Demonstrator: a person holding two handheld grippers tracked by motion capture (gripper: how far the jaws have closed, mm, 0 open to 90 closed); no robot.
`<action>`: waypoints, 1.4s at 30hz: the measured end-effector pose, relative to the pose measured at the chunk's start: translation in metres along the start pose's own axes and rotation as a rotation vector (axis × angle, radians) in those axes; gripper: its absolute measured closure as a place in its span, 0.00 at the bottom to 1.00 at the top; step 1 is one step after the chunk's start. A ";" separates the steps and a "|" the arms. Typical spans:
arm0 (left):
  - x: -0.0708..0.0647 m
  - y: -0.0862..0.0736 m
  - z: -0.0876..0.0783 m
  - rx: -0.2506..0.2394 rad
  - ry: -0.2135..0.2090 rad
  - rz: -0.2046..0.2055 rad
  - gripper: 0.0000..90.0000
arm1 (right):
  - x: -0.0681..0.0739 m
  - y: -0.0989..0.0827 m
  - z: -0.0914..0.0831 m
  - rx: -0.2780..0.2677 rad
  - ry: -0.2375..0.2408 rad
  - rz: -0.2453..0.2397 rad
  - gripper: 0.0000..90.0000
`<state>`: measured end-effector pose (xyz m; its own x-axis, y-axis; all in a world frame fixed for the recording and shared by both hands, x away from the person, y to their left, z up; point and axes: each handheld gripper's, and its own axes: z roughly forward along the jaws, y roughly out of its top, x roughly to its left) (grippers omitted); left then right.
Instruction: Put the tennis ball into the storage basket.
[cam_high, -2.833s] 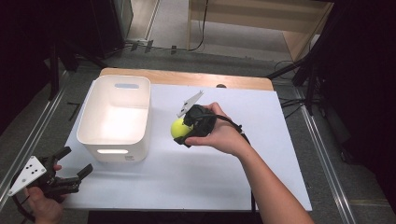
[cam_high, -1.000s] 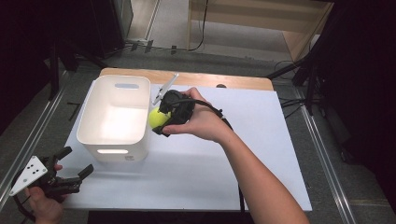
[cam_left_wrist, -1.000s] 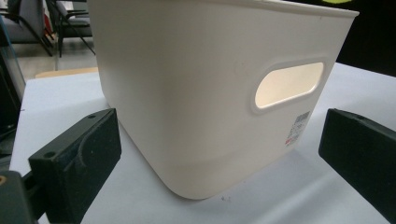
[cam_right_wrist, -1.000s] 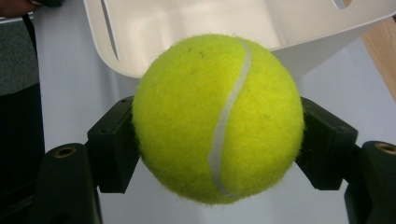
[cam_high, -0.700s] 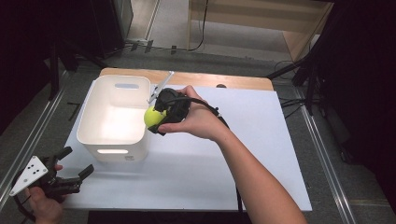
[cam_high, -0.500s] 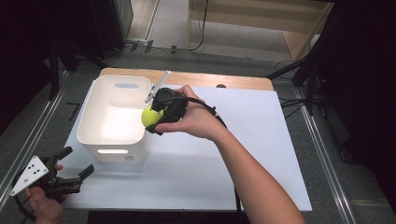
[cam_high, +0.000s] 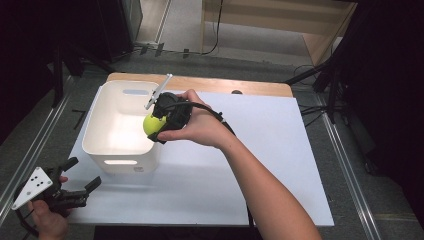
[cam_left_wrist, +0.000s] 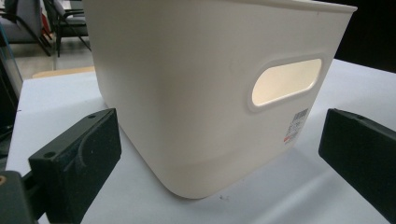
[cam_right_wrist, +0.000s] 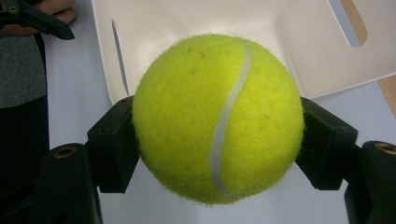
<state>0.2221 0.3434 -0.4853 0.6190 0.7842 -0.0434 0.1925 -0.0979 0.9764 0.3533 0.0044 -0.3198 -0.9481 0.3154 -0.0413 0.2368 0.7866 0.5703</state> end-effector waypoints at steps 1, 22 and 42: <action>0.000 0.000 0.000 0.001 0.000 0.000 0.00 | 0.000 0.001 0.001 -0.001 0.003 0.004 0.27; 0.000 0.000 0.000 0.000 -0.004 -0.001 0.00 | 0.003 0.018 0.020 0.003 0.022 -0.026 0.27; 0.000 0.000 0.001 -0.001 -0.005 -0.001 0.00 | 0.008 0.023 0.042 0.038 0.045 -0.023 0.26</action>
<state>0.2225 0.3432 -0.4857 0.6228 0.7810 -0.0459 0.1930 -0.0965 0.9764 0.3602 0.0472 -0.3415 -0.9618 0.2732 -0.0162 0.2219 0.8131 0.5382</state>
